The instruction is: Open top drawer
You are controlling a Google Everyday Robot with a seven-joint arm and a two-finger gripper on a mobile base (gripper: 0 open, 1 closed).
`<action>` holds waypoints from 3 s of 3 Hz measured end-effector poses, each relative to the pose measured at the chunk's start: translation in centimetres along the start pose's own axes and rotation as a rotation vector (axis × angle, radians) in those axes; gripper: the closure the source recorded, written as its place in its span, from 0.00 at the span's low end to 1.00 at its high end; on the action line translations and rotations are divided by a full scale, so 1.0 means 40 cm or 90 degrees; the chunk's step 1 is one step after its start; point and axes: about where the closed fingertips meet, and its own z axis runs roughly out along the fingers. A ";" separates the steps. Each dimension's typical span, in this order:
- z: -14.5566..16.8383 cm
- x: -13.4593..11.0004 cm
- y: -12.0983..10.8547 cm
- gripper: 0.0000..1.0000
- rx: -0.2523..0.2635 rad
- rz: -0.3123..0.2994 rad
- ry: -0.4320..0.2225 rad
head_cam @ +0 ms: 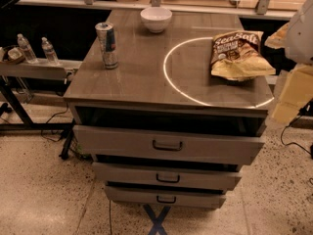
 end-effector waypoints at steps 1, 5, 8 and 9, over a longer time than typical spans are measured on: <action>0.001 -0.001 -0.001 0.00 -0.001 -0.001 -0.005; 0.220 0.115 0.128 0.00 -0.066 -0.018 -0.021; 0.484 0.120 0.124 0.00 -0.050 -0.063 -0.052; 0.545 0.129 0.130 0.00 -0.056 -0.076 -0.053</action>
Offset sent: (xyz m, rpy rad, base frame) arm 0.0042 0.0013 -0.0082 0.0458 0.0248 0.0293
